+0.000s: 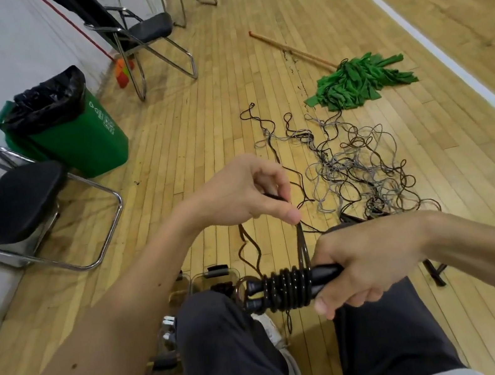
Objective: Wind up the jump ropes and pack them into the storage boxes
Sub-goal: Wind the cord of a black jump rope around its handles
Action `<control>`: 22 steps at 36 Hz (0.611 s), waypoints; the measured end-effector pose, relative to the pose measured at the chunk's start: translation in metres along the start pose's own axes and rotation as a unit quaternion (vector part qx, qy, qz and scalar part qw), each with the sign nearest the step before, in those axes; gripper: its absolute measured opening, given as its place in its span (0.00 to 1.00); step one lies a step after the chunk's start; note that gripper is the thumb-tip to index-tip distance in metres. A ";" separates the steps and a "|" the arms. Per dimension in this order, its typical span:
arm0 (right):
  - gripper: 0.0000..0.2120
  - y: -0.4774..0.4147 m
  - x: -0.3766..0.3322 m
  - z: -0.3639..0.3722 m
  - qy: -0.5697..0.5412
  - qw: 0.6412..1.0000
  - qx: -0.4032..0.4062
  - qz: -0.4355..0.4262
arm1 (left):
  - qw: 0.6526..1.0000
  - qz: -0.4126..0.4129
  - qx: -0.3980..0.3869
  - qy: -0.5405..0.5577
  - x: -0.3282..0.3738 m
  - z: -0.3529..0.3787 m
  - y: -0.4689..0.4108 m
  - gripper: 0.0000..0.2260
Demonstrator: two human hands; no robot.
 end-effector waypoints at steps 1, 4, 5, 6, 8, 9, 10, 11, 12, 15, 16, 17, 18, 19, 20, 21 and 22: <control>0.10 0.001 0.000 -0.002 -0.001 1.000 0.008 -0.007 | 1.000 -0.003 0.001 0.020 -0.006 0.001 -0.002 0.12; 0.13 0.003 0.003 -0.007 0.001 0.999 0.031 -0.026 | 0.999 -0.020 0.009 0.049 -0.020 0.007 -0.007 0.11; 0.14 0.004 0.004 -0.009 -0.001 0.999 0.036 -0.032 | 0.998 -0.022 0.009 0.060 -0.025 0.009 -0.009 0.09; 0.13 0.004 0.004 -0.010 -0.008 0.998 0.040 -0.039 | 0.997 -0.026 0.007 0.073 -0.027 0.011 -0.010 0.08; 0.11 0.005 0.004 -0.013 -0.034 0.997 0.048 -0.057 | 0.993 -0.036 0.003 0.111 -0.033 0.018 -0.012 0.07; 0.11 0.005 0.005 -0.015 -0.044 0.995 0.055 -0.066 | 0.991 -0.038 0.002 0.126 -0.037 0.021 -0.013 0.07; 0.11 0.004 0.006 -0.017 -0.050 0.994 0.067 -0.072 | 0.988 -0.042 0.005 0.146 -0.038 0.023 -0.013 0.08; 0.11 0.003 0.008 -0.019 -0.053 0.993 0.079 -0.076 | 0.987 -0.044 0.004 0.152 -0.041 0.025 -0.014 0.09; 0.12 0.002 0.009 -0.021 -0.056 0.991 0.089 -0.080 | 0.986 -0.050 0.009 0.158 -0.044 0.028 -0.013 0.09; 0.14 0.000 0.011 -0.025 -0.070 0.985 0.116 -0.104 | 0.983 -0.053 0.010 0.178 -0.051 0.036 -0.014 0.09; 0.16 -0.002 0.012 -0.026 -0.074 0.984 0.119 -0.112 | 0.983 -0.059 0.010 0.172 -0.051 0.038 -0.015 0.10; 0.16 -0.003 0.012 -0.027 -0.078 0.982 0.124 -0.118 | 0.983 -0.081 0.023 0.161 -0.051 0.041 -0.017 0.12; 0.15 -0.004 0.012 -0.027 -0.082 0.981 0.130 -0.118 | 0.981 -0.098 0.035 0.163 -0.062 0.044 -0.015 0.12; 0.14 -0.005 0.012 -0.028 -0.087 0.980 0.135 -0.117 | 0.979 -0.110 0.035 0.171 -0.093 0.045 -0.011 0.11; 0.15 -0.006 0.013 -0.029 -0.094 0.979 0.137 -0.115 | 0.973 -0.125 0.036 0.190 -0.122 0.048 -0.007 0.08; 0.17 -0.008 0.015 -0.030 -0.106 0.978 0.137 -0.113 | 0.970 -0.162 0.041 0.177 -0.150 0.052 -0.002 0.07; 0.18 -0.008 0.017 -0.030 -0.121 0.976 0.138 -0.113 | 0.962 -0.213 0.056 0.161 -0.161 0.055 0.002 0.11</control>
Point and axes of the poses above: each hand's wrist, its own y-axis away from the middle knuckle, its own z-axis out of the palm, x = y × z, the point moved 2 cm from there along -y, towards the middle knuckle, and after that the axes turned 6 degrees about z, right-handed, at the moved point
